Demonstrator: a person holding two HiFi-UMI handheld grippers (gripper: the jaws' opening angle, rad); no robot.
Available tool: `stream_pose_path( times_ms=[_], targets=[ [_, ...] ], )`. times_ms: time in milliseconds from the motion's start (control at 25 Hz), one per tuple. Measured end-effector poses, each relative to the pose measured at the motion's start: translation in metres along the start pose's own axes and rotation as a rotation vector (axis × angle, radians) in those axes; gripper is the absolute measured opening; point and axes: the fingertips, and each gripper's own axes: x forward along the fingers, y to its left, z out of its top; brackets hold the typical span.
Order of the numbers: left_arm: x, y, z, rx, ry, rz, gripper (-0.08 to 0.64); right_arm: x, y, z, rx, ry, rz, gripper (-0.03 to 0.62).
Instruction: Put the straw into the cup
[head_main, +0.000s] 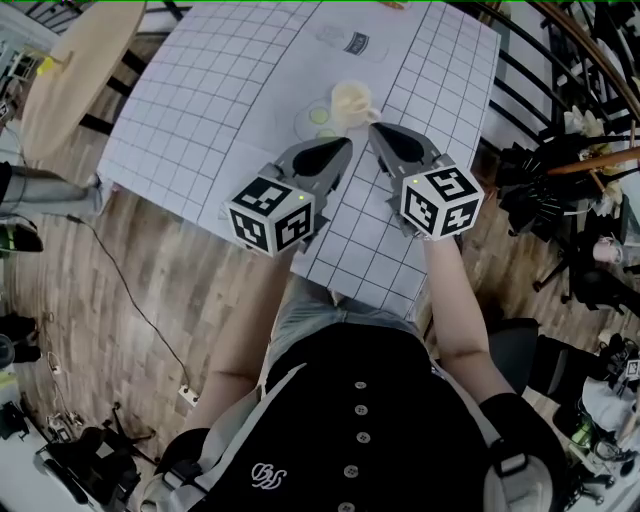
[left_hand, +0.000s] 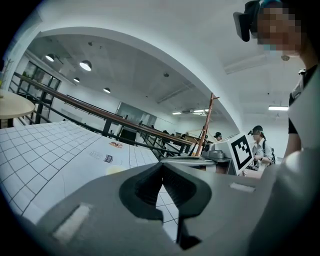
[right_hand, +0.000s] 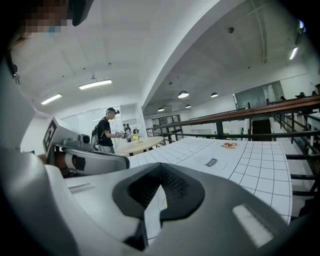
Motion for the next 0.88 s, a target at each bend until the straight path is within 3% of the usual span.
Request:
stream_pose_path(
  times_ms=[640,880],
  targets=[
    [0.002,-0.038,-0.019,0.028,0.057,-0.029,-0.002,-0.030,0.027,-0.026,-0.011,0.047,0.018,-0.002],
    [0.002,-0.041,-0.020,0.002,0.042,-0.043,-0.002,-0.036,0.028,-0.024,-0.022,0.036,0.017,-0.002]
  ],
)
